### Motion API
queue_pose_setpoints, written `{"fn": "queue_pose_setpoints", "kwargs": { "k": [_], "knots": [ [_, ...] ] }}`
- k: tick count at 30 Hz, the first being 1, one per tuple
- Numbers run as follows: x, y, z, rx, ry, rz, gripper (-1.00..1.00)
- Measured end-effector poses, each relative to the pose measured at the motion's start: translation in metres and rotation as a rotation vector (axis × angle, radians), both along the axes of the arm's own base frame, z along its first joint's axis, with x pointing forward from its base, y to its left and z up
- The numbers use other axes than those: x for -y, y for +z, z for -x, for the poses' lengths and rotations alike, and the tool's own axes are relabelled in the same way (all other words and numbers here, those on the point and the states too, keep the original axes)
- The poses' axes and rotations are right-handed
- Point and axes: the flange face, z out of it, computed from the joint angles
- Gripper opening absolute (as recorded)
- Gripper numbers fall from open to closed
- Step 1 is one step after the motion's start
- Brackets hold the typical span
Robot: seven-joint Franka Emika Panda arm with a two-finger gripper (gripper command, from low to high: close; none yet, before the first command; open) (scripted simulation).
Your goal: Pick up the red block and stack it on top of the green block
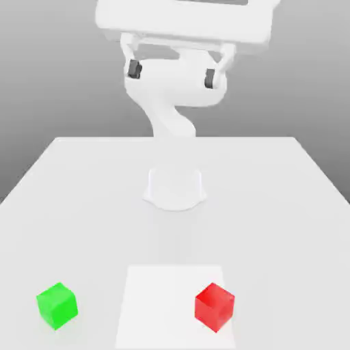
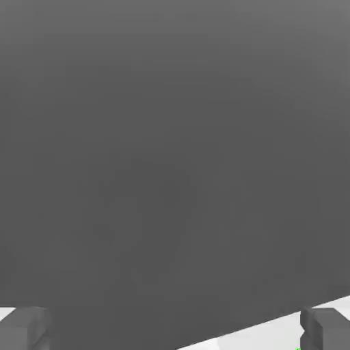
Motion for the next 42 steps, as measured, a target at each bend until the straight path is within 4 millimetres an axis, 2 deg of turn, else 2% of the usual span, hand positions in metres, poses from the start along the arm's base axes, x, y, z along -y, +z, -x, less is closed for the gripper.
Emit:
{"fn": "queue_pose_setpoints", "kwargs": {
  "k": [1, 4, 5, 12, 17, 20, 26, 27, 32, 35, 42],
  "knots": [
    [-0.003, -0.025, -0.002, -0.033, -0.035, -0.02, 0.0],
    [-0.003, -0.025, -0.002, -0.033, -0.035, -0.02, 0.0],
    [-0.008, -0.05, -0.003, -0.067, -0.07, -0.047, 0.0],
    [-0.008, -0.05, -0.003, -0.067, -0.07, -0.047, 0.0],
    [-0.029, -0.176, -0.005, -0.226, -0.226, -0.172, 0.0],
    [-0.029, -0.176, -0.005, -0.226, -0.226, -0.172, 0.0],
    [-0.047, -0.322, -0.005, -0.367, -0.389, -0.283, 0.0],
    [-0.048, -0.335, -0.005, -0.372, -0.401, -0.287, -1.0],
    [-0.048, -0.335, -0.005, -0.37, -0.401, -0.288, -1.0],
    [-0.05, -0.344, -0.004, -0.383, -0.411, -0.294, -1.0],
    [-0.054, -0.331, -0.002, -0.408, -0.411, -0.313, -1.0]
  ]
}}
